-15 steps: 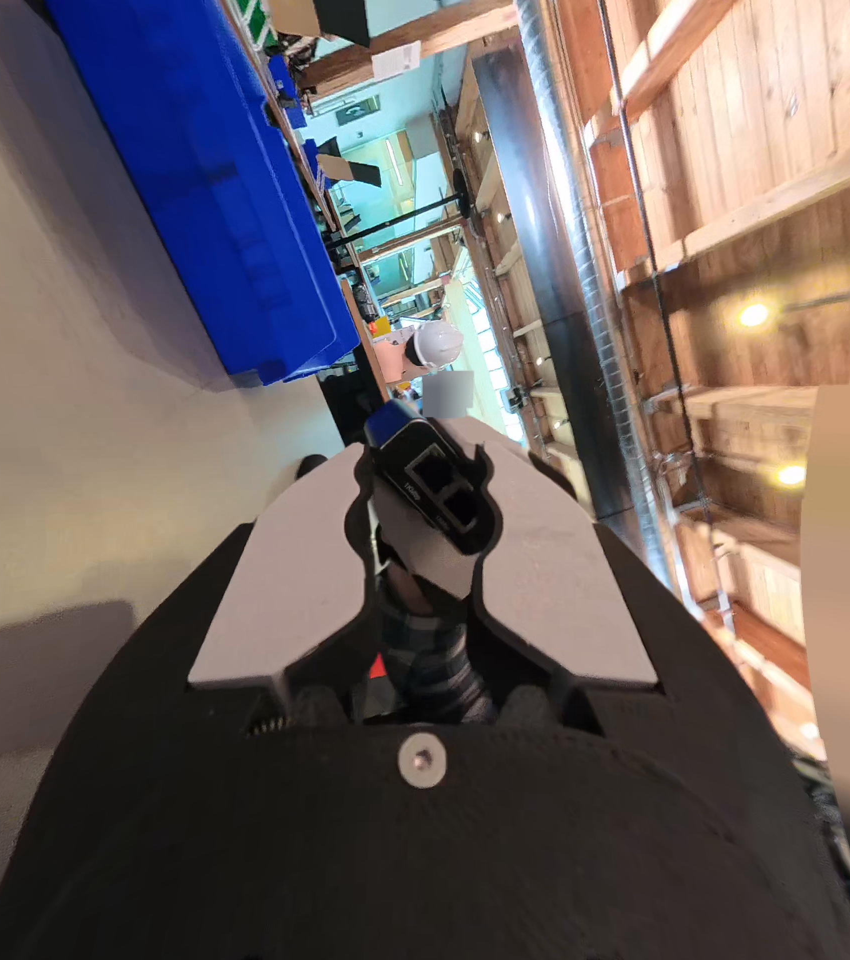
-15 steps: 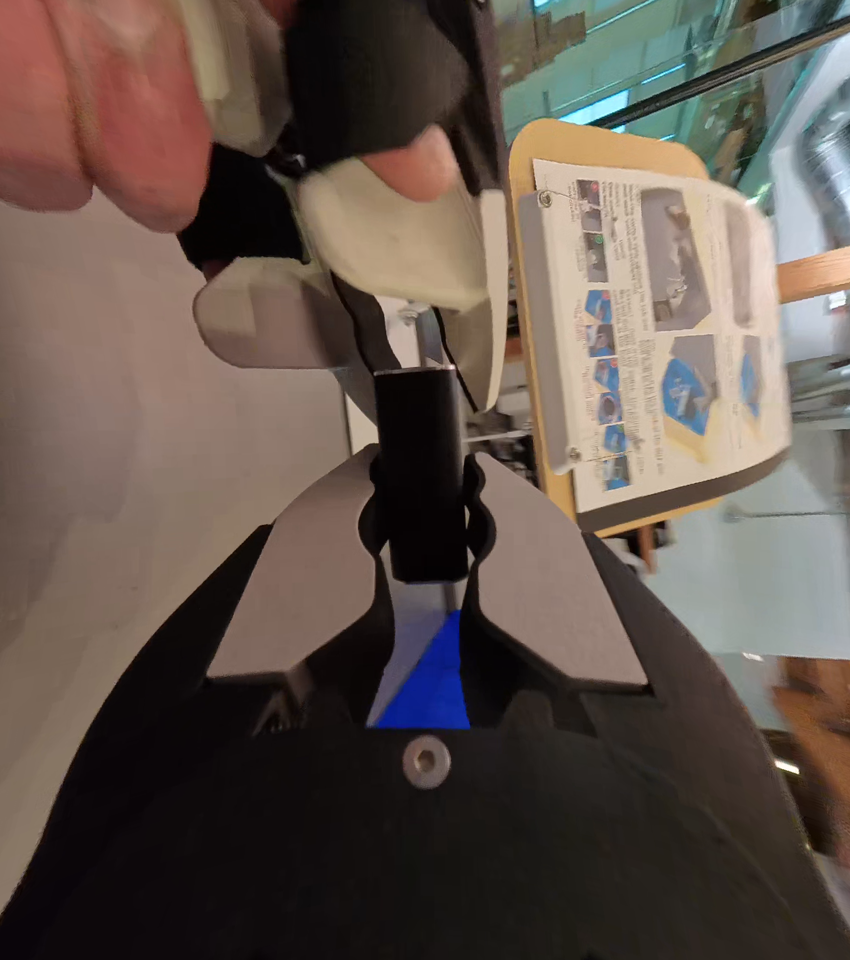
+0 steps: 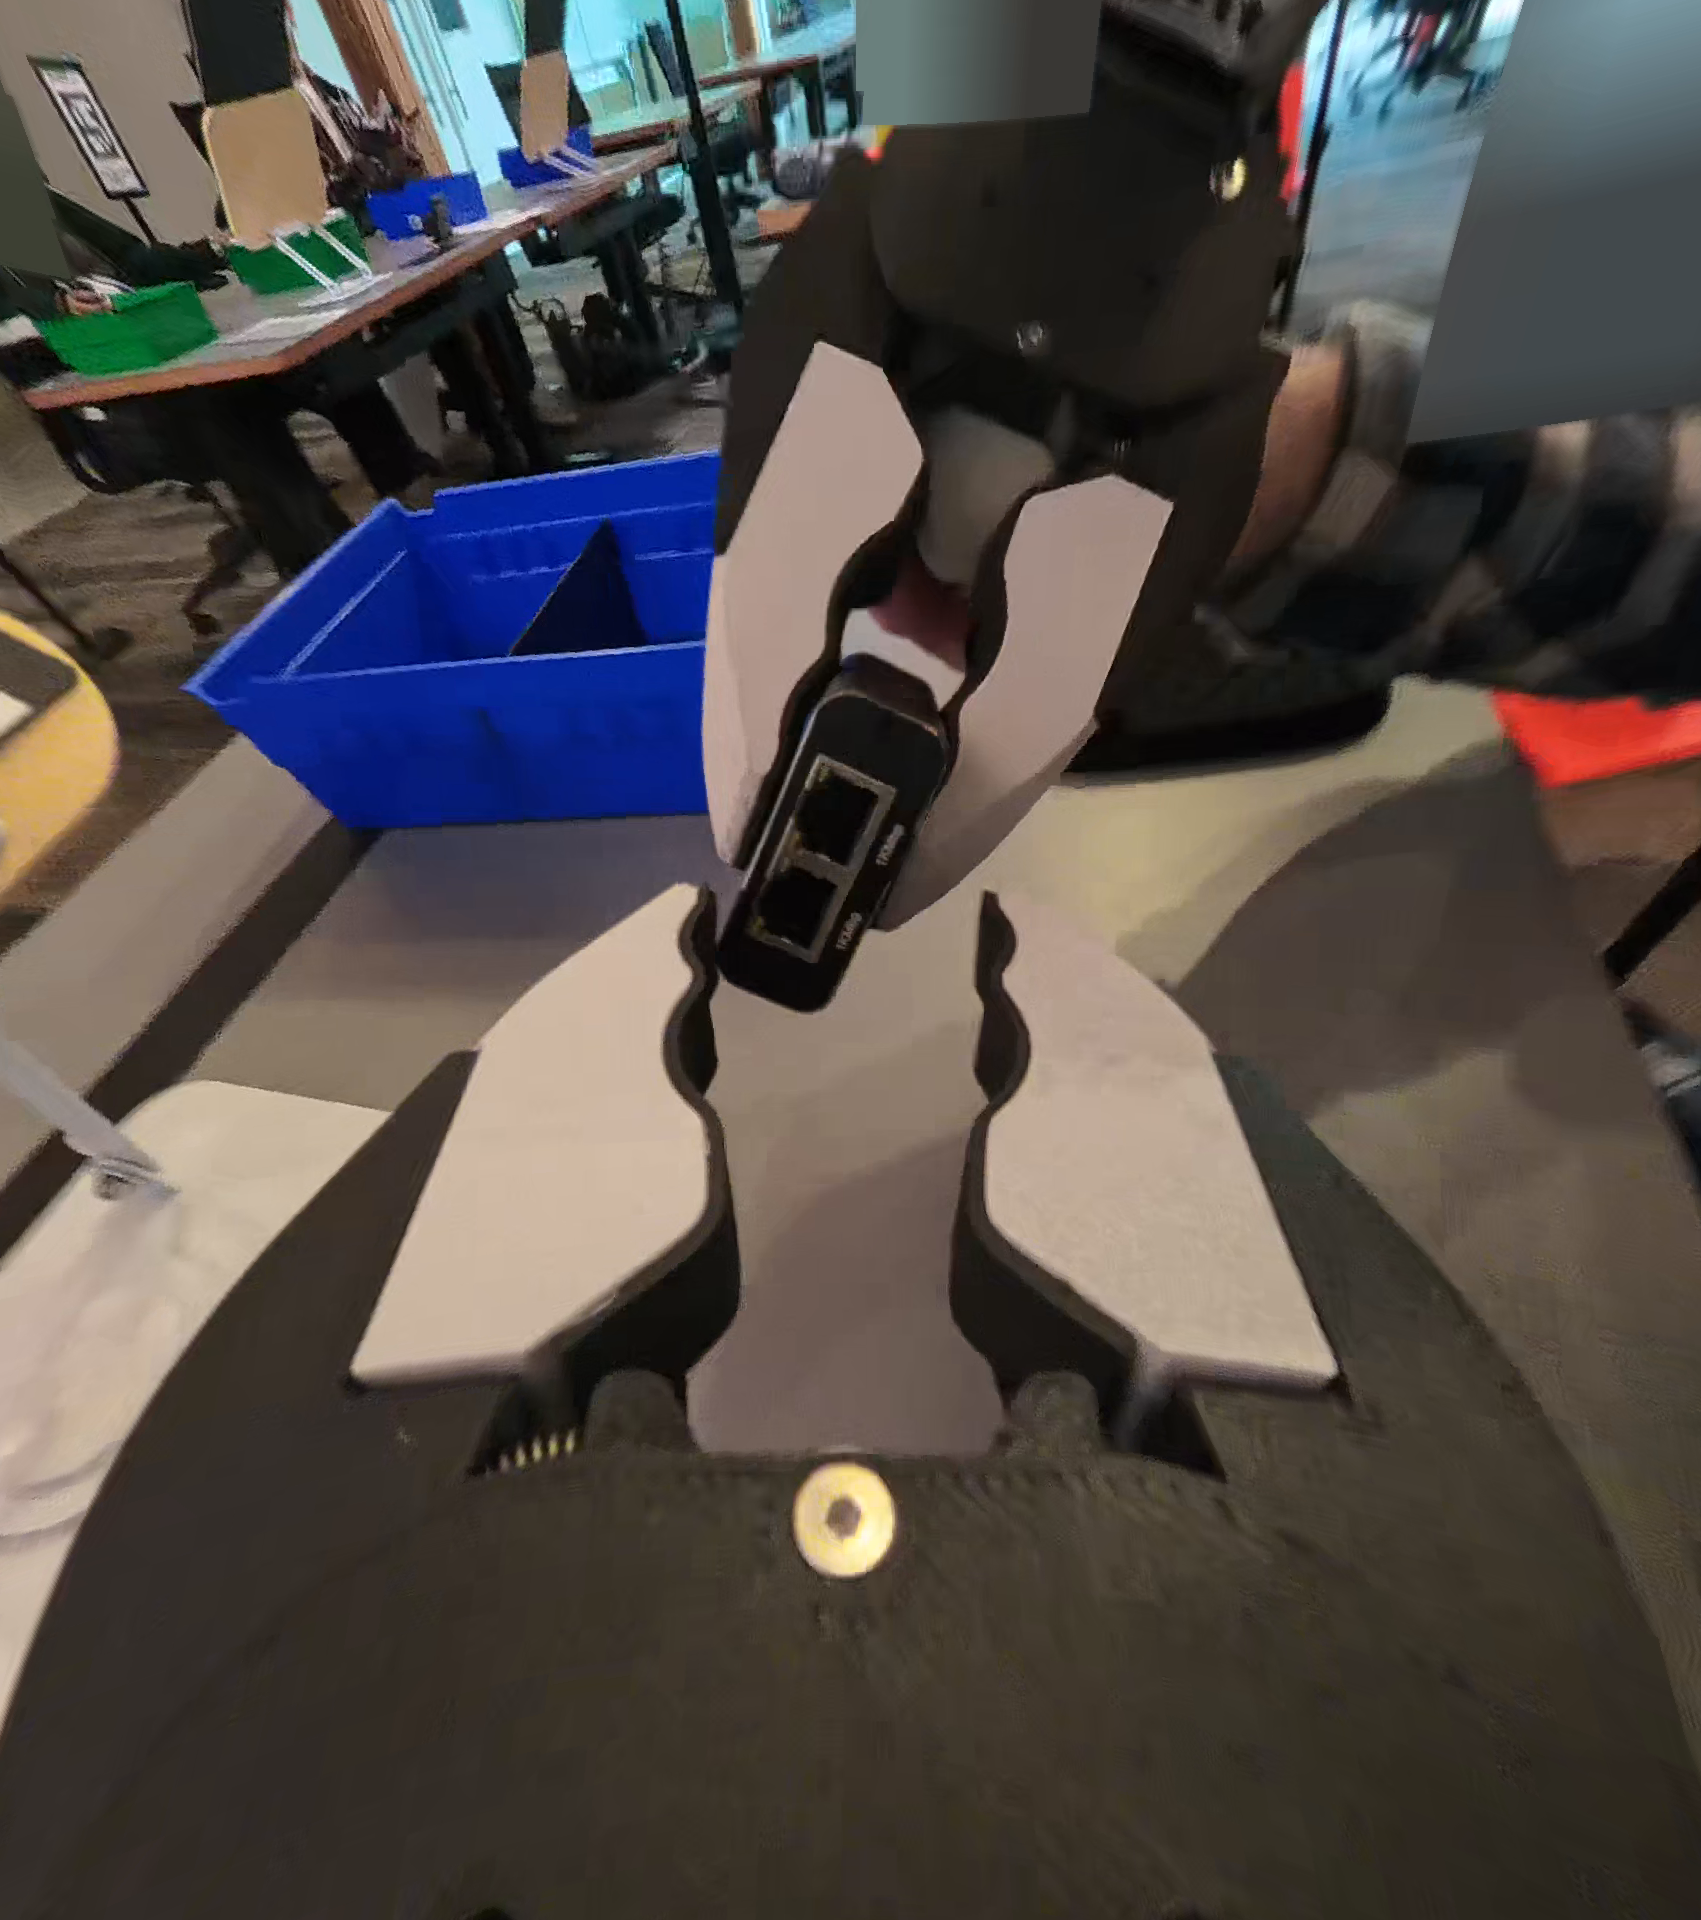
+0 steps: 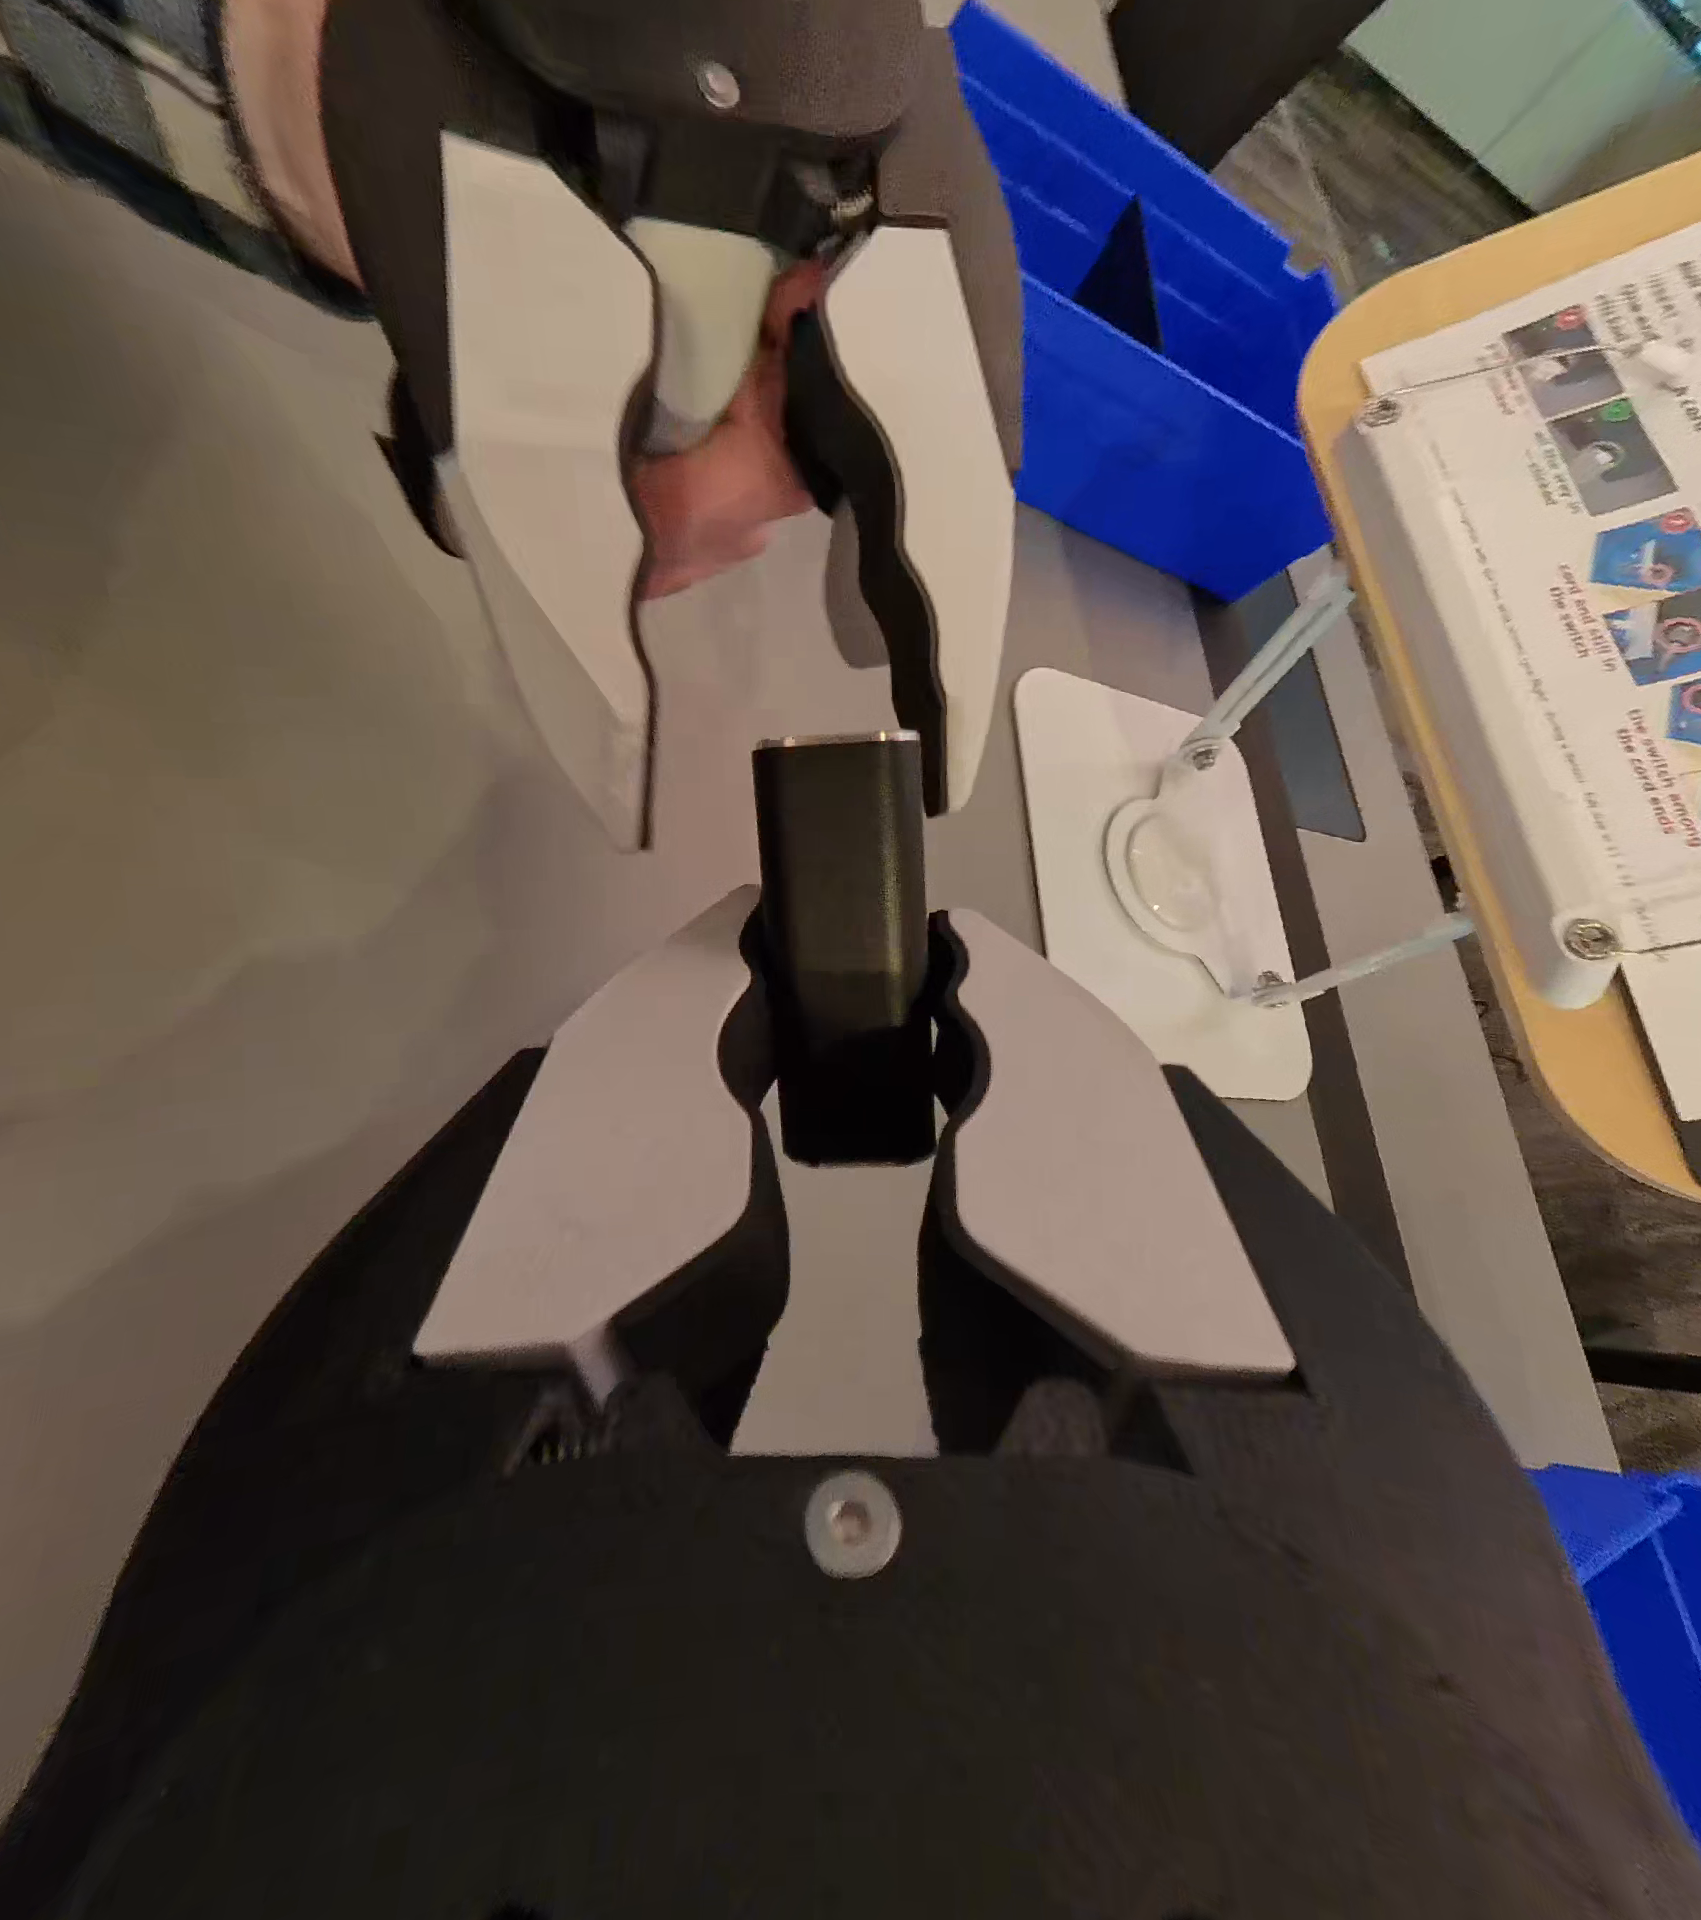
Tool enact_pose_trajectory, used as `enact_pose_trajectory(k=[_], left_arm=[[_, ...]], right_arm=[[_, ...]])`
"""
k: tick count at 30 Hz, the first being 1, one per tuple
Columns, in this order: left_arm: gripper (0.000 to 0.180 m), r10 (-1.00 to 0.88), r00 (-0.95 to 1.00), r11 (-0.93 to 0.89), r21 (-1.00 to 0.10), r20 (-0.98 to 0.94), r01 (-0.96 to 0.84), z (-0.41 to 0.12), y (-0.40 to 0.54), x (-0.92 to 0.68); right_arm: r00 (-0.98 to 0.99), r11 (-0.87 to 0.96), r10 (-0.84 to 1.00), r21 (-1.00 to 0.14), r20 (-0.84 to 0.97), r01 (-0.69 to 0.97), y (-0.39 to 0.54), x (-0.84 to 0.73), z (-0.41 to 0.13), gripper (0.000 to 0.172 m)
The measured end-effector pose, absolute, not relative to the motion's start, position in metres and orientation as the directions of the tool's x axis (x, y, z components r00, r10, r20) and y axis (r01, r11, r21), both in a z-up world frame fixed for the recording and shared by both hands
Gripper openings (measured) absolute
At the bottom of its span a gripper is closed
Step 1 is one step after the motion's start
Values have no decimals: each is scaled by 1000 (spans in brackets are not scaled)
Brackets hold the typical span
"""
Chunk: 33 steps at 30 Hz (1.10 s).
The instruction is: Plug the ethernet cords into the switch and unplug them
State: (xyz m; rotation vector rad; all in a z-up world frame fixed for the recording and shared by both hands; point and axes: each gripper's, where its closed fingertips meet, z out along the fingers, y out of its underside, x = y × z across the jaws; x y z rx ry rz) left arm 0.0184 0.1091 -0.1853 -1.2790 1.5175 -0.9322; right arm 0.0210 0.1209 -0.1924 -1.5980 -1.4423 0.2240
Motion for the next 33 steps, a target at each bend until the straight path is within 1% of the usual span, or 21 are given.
enact_pose_trajectory(k=[2, 3, 6, 7, 9, 11, 13, 14, 15, 17, 18, 19, 21, 23, 25, 27, 28, 33], left_arm=[[36, -973, -50, 232, -925, -227, -301, -185, 110, 20], [27, -965, -55, 261, -916, -257, -303, -185, 111, 20], [24, -933, -79, 356, -879, -350, -317, -188, 109, 20], [24, -916, -79, 397, -865, -393, -307, -186, 109, 20], [24, -904, -82, 426, -861, -420, -278, -181, 107, 19], [23, -860, -82, 506, -821, -504, -265, -175, 107, 18], [23, -807, -101, 587, -771, -582, -246, -168, 104, 16], [23, -783, -102, 618, -749, -614, -237, -164, 104, 15], [23, -771, -115, 635, -739, -627, -226, -160, 103, 14], [23, -753, -128, 656, -725, -645, -210, -154, 103, 14], [23, -744, -132, 666, -714, -655, -217, -152, 104, 15], [23, -748, -140, 662, -714, -649, -229, -152, 104, 16], [23, -770, -144, 637, -736, -622, -228, -148, 102, 19], [23, -803, -142, 595, -773, -579, -219, -142, 101, 22], [23, -815, -135, 579, -790, -563, -202, -139, 102, 23], [23, -809, -151, 588, -785, -568, -195, -139, 102, 23], [23, -803, -152, 596, -780, -577, -192, -139, 102, 24], [24, -776, -179, 630, -754, -605, -185, -143, 100, 25]], right_arm=[[273, 136, 859, -707, 433, 694, 118, 21, -195, 27], [268, 129, 870, -715, 414, 687, 116, 20, -196, 27], [265, 119, 879, -719, 397, 685, 113, 20, -197, 27], [264, 119, 882, -726, 391, 677, 112, 20, -196, 27], [265, 142, 874, -736, 408, 662, 111, 18, -191, 27], [274, 144, 874, -751, 402, 644, 109, 17, -182, 29], [280, 121, 887, -770, 367, 626, 108, 20, -175, 64], [271, 102, 905, -787, 327, 609, 105, 23, -171, 67], [250, 89, 926, -805, 284, 587, 100, 25, -168, 64], [246, 68, 936, -817, 250, 572, 98, 30, -161, 66], [256, 68, 928, -799, 271, 597, 100, 32, -160, 68], [277, 79, 903, -760, 329, 645, 106, 36, -161, 69], [285, 110, 831, -644, 477, 757, 116, 40, -165, 73], [277, 150, 751, -563, 600, 813, 122, 36, -164, 67], [265, 197, 663, -504, 700, 841, 124, 31, -160, 50], [249, 205, 604, -450, 757, 869, 124, 31, -160, 40], [254, 202, 576, -436, 777, 877, 126, 32, -158, 35], [265, 179, 612, -456, 745, 872, 122, 33, -164, 27]])
